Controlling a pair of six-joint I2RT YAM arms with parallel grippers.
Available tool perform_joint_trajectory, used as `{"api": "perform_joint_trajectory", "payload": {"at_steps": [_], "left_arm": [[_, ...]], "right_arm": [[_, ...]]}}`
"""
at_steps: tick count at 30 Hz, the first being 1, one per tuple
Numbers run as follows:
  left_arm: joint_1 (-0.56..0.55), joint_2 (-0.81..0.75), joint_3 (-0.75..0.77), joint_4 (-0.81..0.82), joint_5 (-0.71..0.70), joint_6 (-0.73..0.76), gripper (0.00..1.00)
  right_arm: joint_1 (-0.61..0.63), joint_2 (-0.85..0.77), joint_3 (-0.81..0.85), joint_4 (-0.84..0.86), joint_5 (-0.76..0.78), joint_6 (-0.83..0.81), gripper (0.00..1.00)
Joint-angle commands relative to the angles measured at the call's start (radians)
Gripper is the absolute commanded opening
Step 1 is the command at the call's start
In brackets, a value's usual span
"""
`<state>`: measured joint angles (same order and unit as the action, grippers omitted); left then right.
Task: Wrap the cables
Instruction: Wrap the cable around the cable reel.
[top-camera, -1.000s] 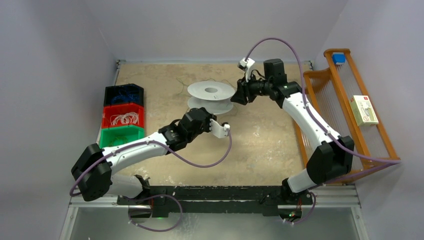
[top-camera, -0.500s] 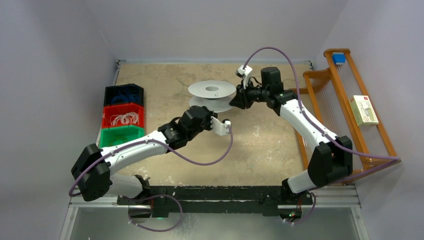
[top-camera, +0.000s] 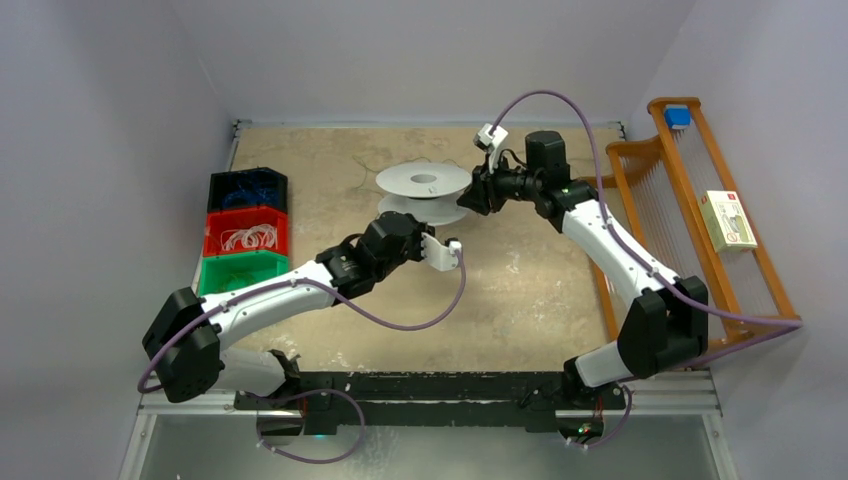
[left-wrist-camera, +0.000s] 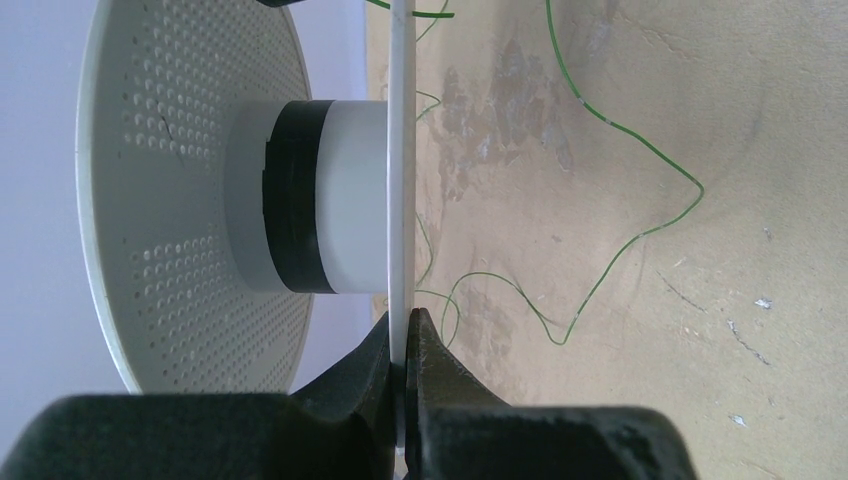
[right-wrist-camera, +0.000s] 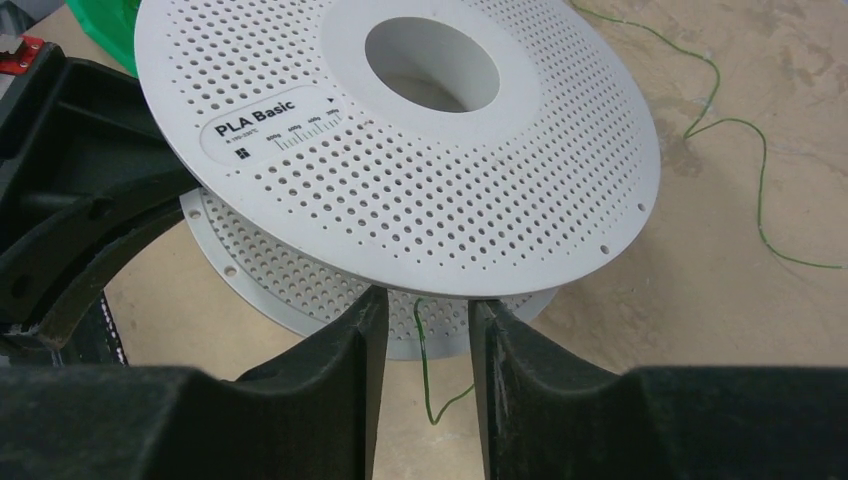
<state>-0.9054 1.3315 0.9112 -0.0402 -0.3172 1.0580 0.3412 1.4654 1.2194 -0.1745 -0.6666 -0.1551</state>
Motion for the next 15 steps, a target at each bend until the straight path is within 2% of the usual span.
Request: {"api": "perform_joint_trajectory", "payload": {"at_steps": [1,3,12,15], "left_arm": [[-0.003,-0.019,0.065,0.074,0.000,-0.013,0.00],[-0.003,-0.018,0.066,0.073,-0.001,-0.013,0.00],[-0.003,-0.013,0.072,0.072,0.000,-0.019,0.00],[-0.003,-0.013,0.075,0.072,0.001,-0.023,0.00]], "right_arm": [[0.004,-0.038,-0.007,0.056,0.017,0.020,0.35],[0.004,-0.035,-0.011,0.060,0.014,0.020,0.29],[0.009,-0.014,-0.021,0.054,0.013,0.012,0.28],[0.009,-0.011,-0.029,0.059,0.017,0.013,0.23]]}}
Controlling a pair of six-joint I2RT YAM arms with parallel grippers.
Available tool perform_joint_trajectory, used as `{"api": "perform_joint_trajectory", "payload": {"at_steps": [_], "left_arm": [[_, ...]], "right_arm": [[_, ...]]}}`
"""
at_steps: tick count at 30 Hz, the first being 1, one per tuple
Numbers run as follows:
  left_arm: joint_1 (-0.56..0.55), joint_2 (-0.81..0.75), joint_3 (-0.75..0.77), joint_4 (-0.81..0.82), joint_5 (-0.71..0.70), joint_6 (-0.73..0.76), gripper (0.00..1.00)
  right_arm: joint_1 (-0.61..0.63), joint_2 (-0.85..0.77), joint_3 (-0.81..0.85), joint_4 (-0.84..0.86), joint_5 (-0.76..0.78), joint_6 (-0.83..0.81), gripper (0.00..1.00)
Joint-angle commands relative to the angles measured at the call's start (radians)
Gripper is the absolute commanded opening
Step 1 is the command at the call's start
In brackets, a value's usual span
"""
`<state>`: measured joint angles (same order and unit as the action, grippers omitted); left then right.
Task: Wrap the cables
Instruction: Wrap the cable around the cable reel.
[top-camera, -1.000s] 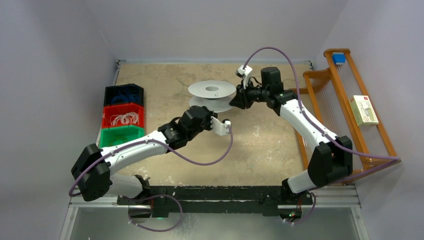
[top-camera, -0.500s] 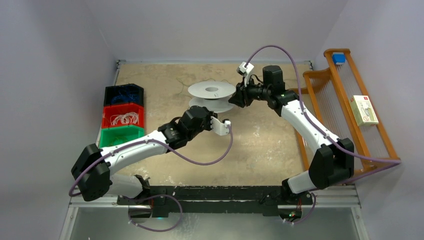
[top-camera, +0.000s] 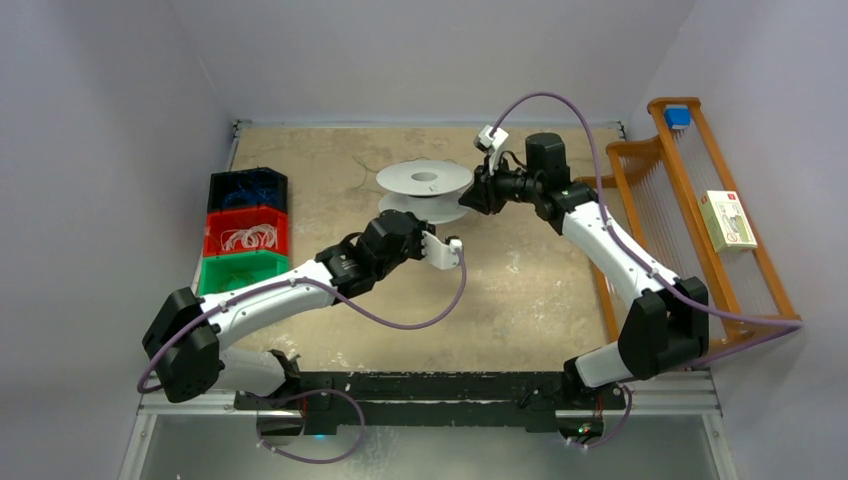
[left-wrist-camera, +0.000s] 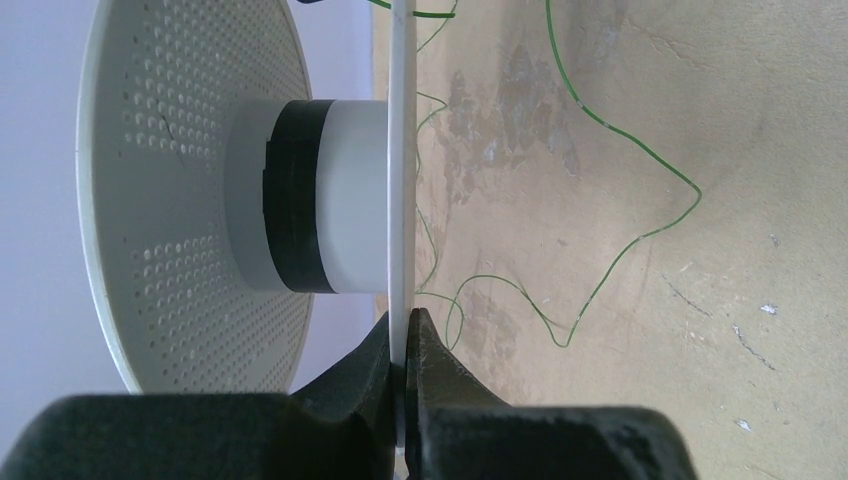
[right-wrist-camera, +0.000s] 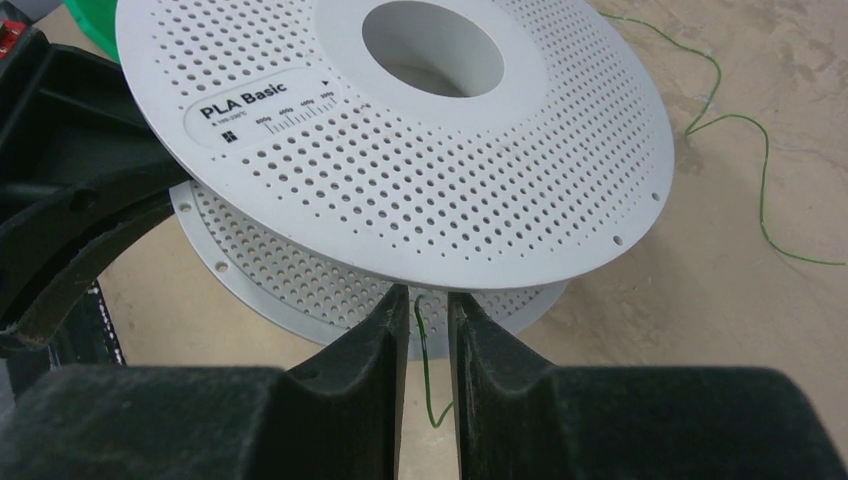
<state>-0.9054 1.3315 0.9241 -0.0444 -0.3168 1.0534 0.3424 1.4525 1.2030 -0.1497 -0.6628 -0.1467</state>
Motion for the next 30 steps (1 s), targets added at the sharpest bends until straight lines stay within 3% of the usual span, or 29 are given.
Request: {"api": "perform_joint_trajectory", "payload": {"at_steps": [1,5,23,26,27,30], "left_arm": [[-0.003,-0.012,0.063,0.074,0.001,-0.019,0.00],[-0.003,-0.010,0.065,0.070,0.003,-0.021,0.00],[-0.005,-0.005,0.068,0.081,-0.005,-0.018,0.00],[-0.004,-0.001,0.065,0.085,-0.005,-0.016,0.00],[-0.004,0.000,0.063,0.086,-0.005,-0.015,0.00],[-0.004,-0.002,0.059,0.089,-0.007,-0.012,0.00]], "right_arm": [[0.010,0.003,-0.016,0.037,0.015,0.004,0.21],[0.011,0.000,-0.026,0.052,0.012,0.007,0.13],[0.052,0.045,-0.003,-0.007,0.008,-0.019,0.05],[0.051,0.037,0.004,-0.016,0.009,-0.024,0.14],[0.051,0.035,0.011,-0.026,0.008,-0.027,0.22],[0.051,0.029,0.044,-0.069,-0.007,-0.050,0.36]]}}
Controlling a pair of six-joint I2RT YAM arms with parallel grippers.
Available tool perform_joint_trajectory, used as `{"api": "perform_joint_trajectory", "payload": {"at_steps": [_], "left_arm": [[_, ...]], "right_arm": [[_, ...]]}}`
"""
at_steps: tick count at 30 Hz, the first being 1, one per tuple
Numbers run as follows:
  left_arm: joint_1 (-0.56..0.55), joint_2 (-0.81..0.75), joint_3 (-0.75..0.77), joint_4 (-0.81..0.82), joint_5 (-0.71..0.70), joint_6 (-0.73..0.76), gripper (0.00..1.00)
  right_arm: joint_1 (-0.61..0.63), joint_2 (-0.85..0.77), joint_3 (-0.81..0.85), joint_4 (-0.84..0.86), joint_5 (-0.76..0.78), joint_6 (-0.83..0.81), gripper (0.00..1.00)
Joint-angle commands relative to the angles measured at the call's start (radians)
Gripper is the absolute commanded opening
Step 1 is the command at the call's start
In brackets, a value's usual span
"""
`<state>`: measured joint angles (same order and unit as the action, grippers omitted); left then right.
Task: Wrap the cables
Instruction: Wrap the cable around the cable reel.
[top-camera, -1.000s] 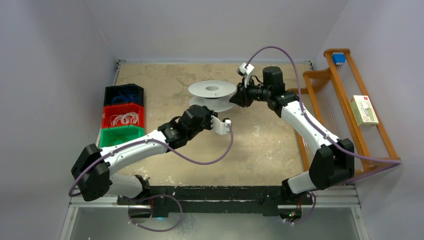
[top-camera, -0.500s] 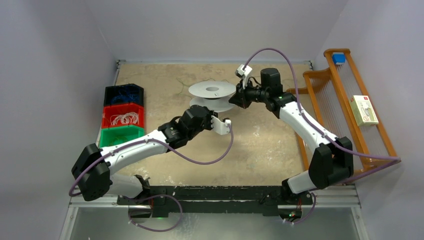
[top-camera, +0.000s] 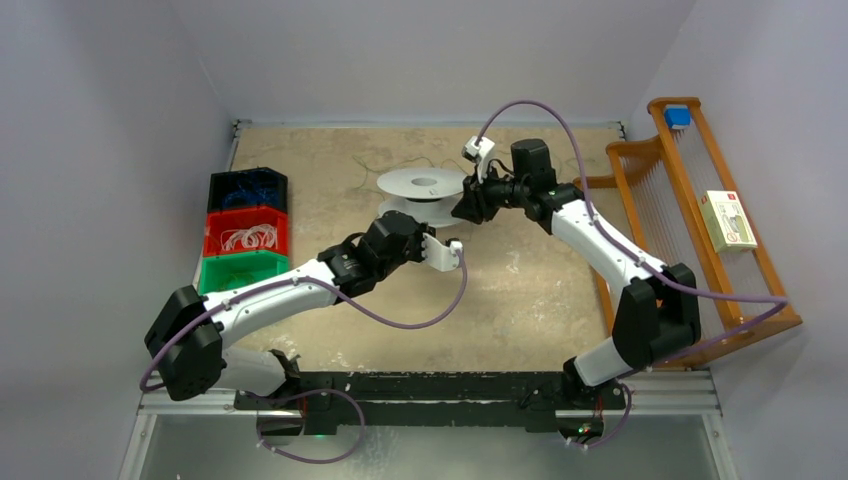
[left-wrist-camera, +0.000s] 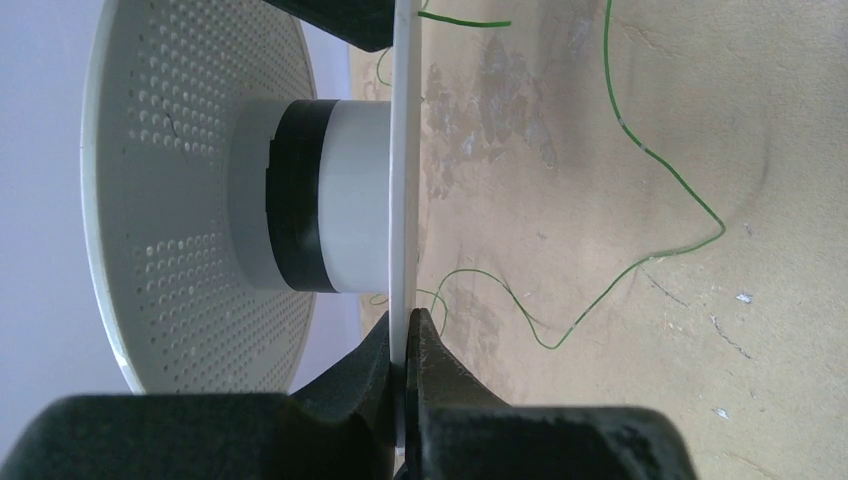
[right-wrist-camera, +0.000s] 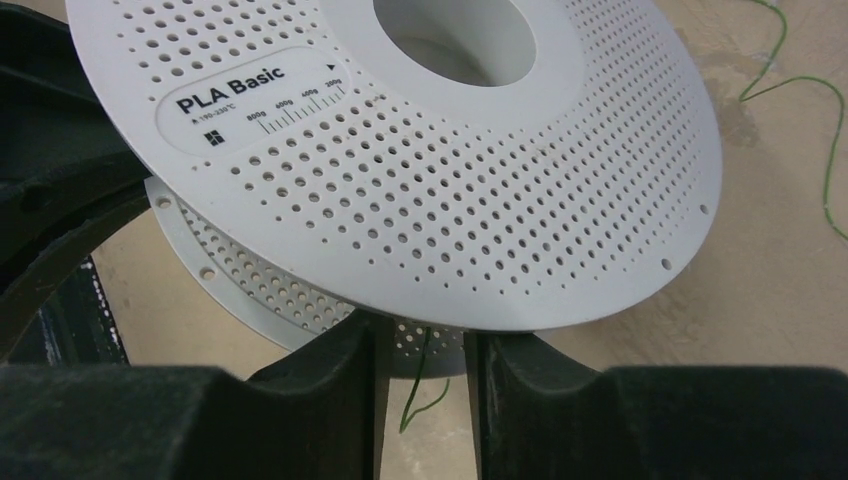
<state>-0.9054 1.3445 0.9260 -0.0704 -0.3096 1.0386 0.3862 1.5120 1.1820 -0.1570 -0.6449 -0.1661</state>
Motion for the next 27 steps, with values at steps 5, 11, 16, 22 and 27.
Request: {"api": "perform_joint_trajectory", "payload": {"at_steps": [5,11,16,22,27], "left_arm": [[-0.004,-0.023,0.051,0.103,-0.007,0.006,0.00],[-0.003,-0.030,0.073,0.000,0.032,0.008,0.00],[-0.003,-0.016,0.153,-0.168,0.102,0.016,0.00],[0.000,0.020,0.277,-0.424,0.147,0.103,0.00],[0.009,0.057,0.367,-0.578,0.186,0.185,0.00]], "right_arm": [[0.006,-0.059,0.122,-0.117,-0.019,-0.044,0.41],[0.002,-0.125,0.181,-0.173,0.042,-0.107,0.41],[0.002,-0.194,0.229,-0.217,0.137,-0.197,0.42],[0.000,-0.230,0.147,-0.029,0.265,-0.141,0.44],[0.007,-0.092,0.128,-0.022,0.179,-0.134,0.43]]}}
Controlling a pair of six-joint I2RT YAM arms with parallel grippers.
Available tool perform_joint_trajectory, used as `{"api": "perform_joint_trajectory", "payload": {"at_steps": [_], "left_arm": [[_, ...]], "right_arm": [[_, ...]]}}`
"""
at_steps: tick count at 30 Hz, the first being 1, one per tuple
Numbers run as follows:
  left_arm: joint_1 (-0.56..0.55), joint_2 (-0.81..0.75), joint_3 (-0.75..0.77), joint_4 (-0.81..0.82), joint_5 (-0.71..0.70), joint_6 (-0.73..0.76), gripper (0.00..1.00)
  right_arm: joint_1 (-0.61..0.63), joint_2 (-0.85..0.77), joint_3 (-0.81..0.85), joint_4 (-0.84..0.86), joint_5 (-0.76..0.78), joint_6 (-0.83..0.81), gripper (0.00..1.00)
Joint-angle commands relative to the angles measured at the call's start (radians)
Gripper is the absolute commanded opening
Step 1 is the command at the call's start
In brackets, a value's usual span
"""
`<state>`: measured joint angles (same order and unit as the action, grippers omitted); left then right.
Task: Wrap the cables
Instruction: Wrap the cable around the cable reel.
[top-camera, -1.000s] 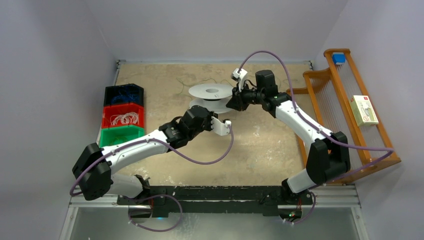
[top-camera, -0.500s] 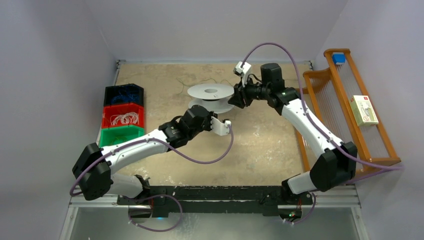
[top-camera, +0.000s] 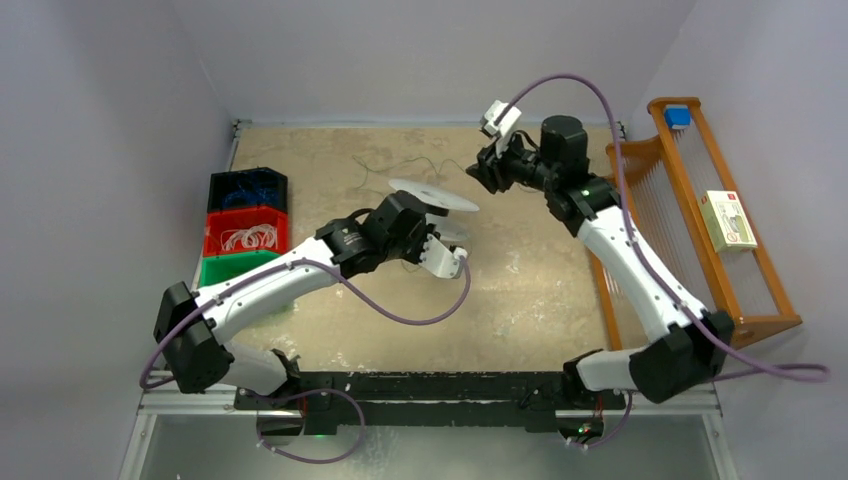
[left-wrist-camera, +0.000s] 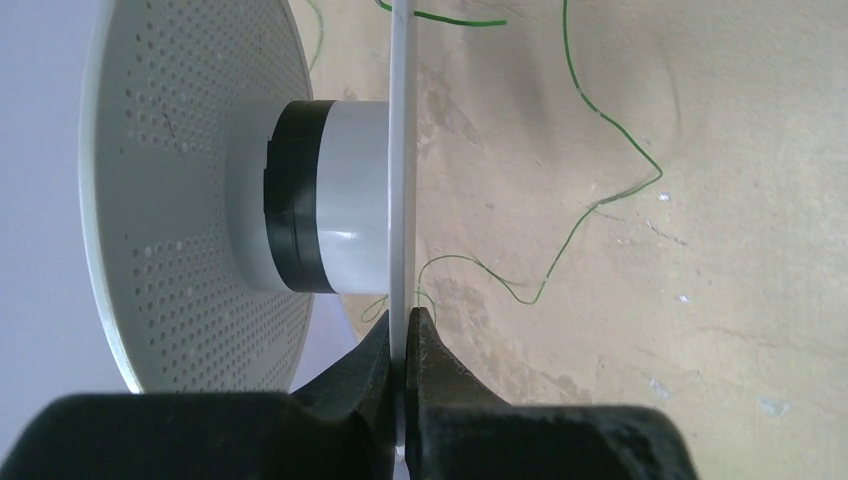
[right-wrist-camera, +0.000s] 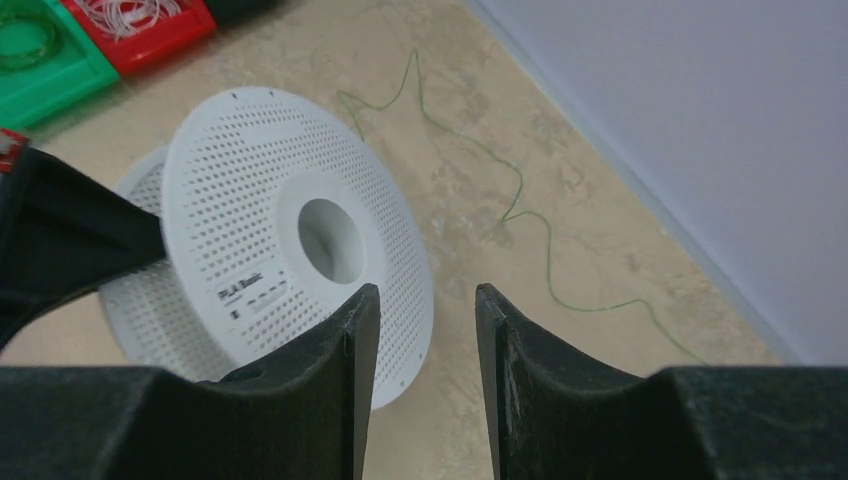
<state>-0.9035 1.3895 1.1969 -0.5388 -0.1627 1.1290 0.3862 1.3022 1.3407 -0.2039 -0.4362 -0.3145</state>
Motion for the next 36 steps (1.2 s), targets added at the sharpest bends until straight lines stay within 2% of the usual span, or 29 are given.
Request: {"api": "perform_joint_trajectory", "payload": {"at_steps": [1,6,11,18,25,32,36], "left_arm": [[0.008,0.018,0.111,-0.126,0.045,0.111,0.00],[0.017,0.059,0.130,-0.137,0.041,0.149,0.00],[0.020,0.116,0.096,-0.056,0.001,0.179,0.00],[0.021,0.194,0.145,0.008,-0.027,0.160,0.00],[0.021,0.227,0.152,0.107,-0.080,0.123,0.31],[0.021,0.227,0.086,0.275,-0.162,0.088,0.43],[0.021,0.221,0.057,0.317,-0.187,0.051,0.55]], "right_arm": [[0.009,0.155,-0.031,0.017,-0.054,0.021,0.43],[0.016,0.196,-0.080,0.005,-0.113,0.009,0.41],[0.017,0.167,-0.159,0.001,-0.140,-0.006,0.42],[0.020,0.171,-0.235,0.002,-0.180,-0.015,0.42],[0.021,0.166,-0.251,-0.007,-0.188,-0.021,0.41],[0.020,0.153,-0.262,-0.044,-0.165,-0.038,0.42],[0.021,0.119,-0.267,-0.070,-0.171,-0.034,0.42]]}}
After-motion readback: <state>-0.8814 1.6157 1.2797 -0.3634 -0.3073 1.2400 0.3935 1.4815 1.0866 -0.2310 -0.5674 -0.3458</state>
